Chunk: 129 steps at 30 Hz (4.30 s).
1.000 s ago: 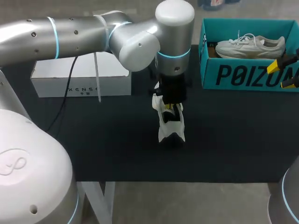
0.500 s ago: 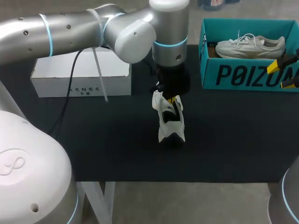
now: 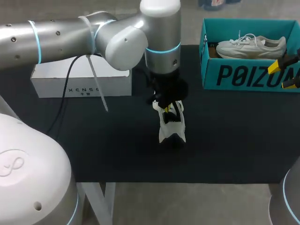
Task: Take the shoe out of the shoebox, open the shoe tongue, remove and reinsert the insole, then place the shoe into the shoebox
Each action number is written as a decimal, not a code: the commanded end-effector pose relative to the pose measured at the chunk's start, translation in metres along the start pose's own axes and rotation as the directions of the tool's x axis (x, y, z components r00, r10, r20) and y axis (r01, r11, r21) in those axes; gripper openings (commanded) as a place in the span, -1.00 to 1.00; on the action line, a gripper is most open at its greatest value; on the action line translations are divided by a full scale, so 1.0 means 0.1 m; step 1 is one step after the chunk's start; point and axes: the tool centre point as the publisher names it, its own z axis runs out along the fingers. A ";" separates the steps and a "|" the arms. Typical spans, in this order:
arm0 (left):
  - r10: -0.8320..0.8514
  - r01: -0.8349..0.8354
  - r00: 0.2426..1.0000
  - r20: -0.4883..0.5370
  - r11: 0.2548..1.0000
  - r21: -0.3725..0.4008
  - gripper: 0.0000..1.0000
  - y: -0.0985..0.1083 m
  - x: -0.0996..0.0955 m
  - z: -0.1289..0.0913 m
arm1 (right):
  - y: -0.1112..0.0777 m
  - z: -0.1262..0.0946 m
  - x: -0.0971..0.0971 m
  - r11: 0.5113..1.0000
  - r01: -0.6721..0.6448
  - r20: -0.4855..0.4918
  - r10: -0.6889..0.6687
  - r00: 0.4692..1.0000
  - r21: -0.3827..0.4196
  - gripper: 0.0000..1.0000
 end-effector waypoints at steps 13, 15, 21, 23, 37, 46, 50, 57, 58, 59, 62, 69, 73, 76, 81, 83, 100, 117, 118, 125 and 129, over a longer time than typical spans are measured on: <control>-0.395 0.392 0.914 0.089 0.919 0.046 -1.00 -0.27 0.18 -0.21 | -0.01 0.00 0.00 1.000 -0.001 0.002 0.001 1.000 0.000 1.00; -0.416 0.415 0.903 0.108 0.909 0.031 -1.00 -0.38 0.19 -0.25 | -0.01 0.00 0.00 1.000 -0.001 0.002 0.001 1.000 0.000 1.00; -0.417 0.415 0.901 0.122 0.909 0.044 -0.63 -0.50 0.28 -0.34 | -0.01 0.00 0.00 1.000 -0.001 0.002 0.001 1.000 0.000 1.00; -0.419 0.417 0.899 0.124 0.908 0.043 -0.28 -0.51 0.29 -0.34 | -0.01 0.00 0.00 1.000 -0.001 0.002 0.001 1.000 0.000 1.00; -0.464 0.457 0.884 0.059 0.884 0.101 1.00 -0.59 0.31 -0.01 | -0.01 0.00 0.00 1.000 -0.001 0.002 0.001 1.000 0.000 1.00; -0.537 0.529 0.841 0.065 0.842 0.108 0.98 -0.63 0.30 0.30 | -0.01 0.00 0.00 1.000 -0.001 0.002 0.001 1.000 0.000 1.00; -0.559 0.550 0.828 0.042 0.825 0.131 0.85 -0.67 0.28 0.46 | -0.01 0.00 0.00 1.000 -0.001 0.002 0.001 1.000 0.000 1.00; -0.584 0.581 0.812 -0.004 0.807 0.109 0.58 -0.70 0.28 0.76 | -0.01 0.00 0.00 1.000 -0.001 0.002 0.001 1.000 0.000 1.00; -0.584 0.581 0.812 -0.005 0.808 0.095 0.51 -0.70 0.28 0.81 | -0.01 0.00 0.00 1.000 -0.001 0.002 0.001 1.000 0.000 1.00; -0.589 0.587 0.808 -0.005 0.804 0.091 0.43 -0.70 0.27 0.84 | -0.01 0.00 0.00 1.000 -0.001 0.002 0.001 1.000 0.000 1.00; -0.594 0.594 0.804 -0.025 0.800 0.084 -0.91 -0.70 0.29 0.91 | -0.01 0.00 0.00 1.000 -0.001 0.002 0.001 1.000 0.000 1.00; -0.544 0.544 0.839 -0.023 0.838 0.036 -1.00 -0.71 0.39 0.84 | -0.01 0.00 0.00 1.000 -0.001 0.002 0.001 1.000 0.000 1.00; -0.483 0.483 0.875 -0.032 0.875 0.005 -1.00 -0.72 0.48 0.67 | -0.01 0.00 0.00 1.000 -0.001 0.002 0.001 1.000 0.000 1.00; -0.433 0.433 0.901 -0.034 0.901 -0.007 -1.00 -0.68 0.56 0.49 | -0.01 0.00 0.00 1.000 -0.001 0.002 0.001 1.000 0.000 1.00; -0.259 0.259 0.964 -0.066 0.966 -0.006 -1.00 -0.51 0.70 0.10 | -0.01 0.00 0.00 1.000 -0.001 0.002 0.001 1.000 0.000 1.00; -0.160 0.163 0.983 -0.090 0.986 0.022 -1.00 -0.41 0.77 -0.09 | -0.01 0.00 0.00 1.000 -0.001 0.002 0.001 1.000 0.000 1.00; 0.135 -0.115 0.982 -0.128 0.981 0.154 -1.00 -0.16 0.90 -0.50 | -0.01 0.00 0.00 1.000 -0.001 0.002 0.001 1.000 0.000 1.00; 0.353 -0.337 0.934 -0.058 0.922 0.189 -1.00 -0.02 1.14 -0.70 | -0.01 0.00 0.00 1.000 -0.001 0.002 0.001 1.000 0.000 1.00; 0.373 -0.359 0.926 -0.062 0.918 0.166 -1.00 0.07 1.18 -0.76 | -0.01 0.00 0.00 1.000 -0.001 0.002 0.001 1.000 0.000 1.00; 0.753 -0.734 0.642 -0.145 0.658 0.166 -1.00 0.53 1.35 -1.06 | -0.01 0.00 0.00 1.000 -0.001 0.002 0.001 1.000 0.000 1.00; 0.841 -0.815 0.516 -0.163 0.540 0.208 -1.00 0.85 1.33 -1.26 | -0.01 0.00 0.00 1.000 -0.001 0.002 0.001 1.000 0.000 1.00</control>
